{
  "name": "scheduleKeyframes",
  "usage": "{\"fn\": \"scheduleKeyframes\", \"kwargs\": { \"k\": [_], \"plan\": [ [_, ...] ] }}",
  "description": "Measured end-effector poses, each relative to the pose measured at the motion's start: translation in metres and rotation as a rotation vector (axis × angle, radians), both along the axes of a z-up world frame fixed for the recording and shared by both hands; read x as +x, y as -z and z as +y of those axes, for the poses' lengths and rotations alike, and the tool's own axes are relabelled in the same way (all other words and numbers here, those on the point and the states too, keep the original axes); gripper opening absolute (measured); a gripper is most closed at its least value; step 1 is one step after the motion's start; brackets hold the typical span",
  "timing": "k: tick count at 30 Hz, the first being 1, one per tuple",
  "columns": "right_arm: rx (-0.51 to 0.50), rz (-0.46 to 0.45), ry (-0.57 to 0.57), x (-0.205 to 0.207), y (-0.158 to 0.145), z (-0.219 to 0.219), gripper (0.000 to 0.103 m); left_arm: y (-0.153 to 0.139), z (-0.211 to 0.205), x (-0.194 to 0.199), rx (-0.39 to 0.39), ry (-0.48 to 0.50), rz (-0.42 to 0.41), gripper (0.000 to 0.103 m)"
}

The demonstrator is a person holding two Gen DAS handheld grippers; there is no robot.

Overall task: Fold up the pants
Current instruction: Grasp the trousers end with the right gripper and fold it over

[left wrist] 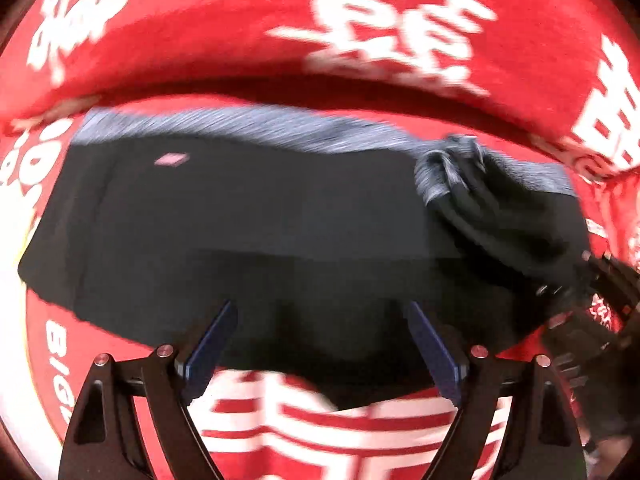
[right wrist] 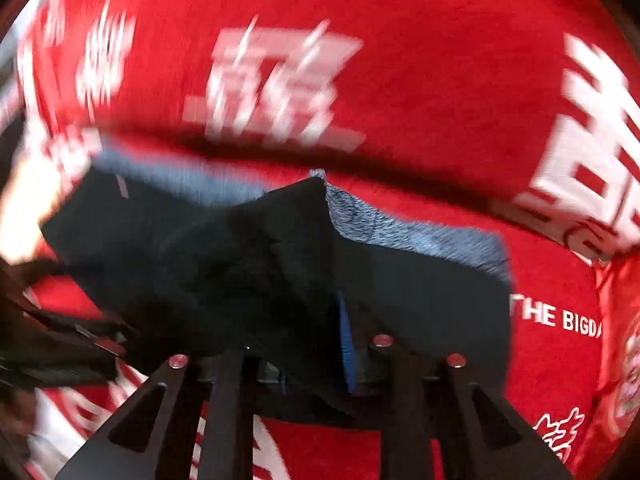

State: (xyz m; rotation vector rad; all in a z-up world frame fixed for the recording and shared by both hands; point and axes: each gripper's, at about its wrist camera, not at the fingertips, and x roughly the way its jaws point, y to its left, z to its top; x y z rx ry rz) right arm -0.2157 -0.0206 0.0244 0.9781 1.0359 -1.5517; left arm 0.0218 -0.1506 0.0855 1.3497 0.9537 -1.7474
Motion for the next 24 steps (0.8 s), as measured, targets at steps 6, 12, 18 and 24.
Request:
{"fn": "scheduleKeyframes", "kwargs": {
  "k": [6,12,18,24],
  "plan": [
    [0.029,0.085,-0.129,0.049,0.000,0.027,0.049,0.011,-0.007,0.027,0.023,-0.031,-0.008,0.088],
    [-0.055,-0.460,0.217,-0.029,-0.021,0.054,0.050,-0.013,-0.005,0.000,0.047,0.044,0.093,0.088],
    [-0.187,-0.988,0.637,-0.108,0.015,0.084,0.050,-0.023,0.002,-0.061,0.089,0.186,0.131,0.088],
    [-0.163,-1.102,0.716,-0.114,0.040,0.090,0.049,0.007,0.018,-0.091,0.073,0.195,0.053,0.088]
  ]
}}
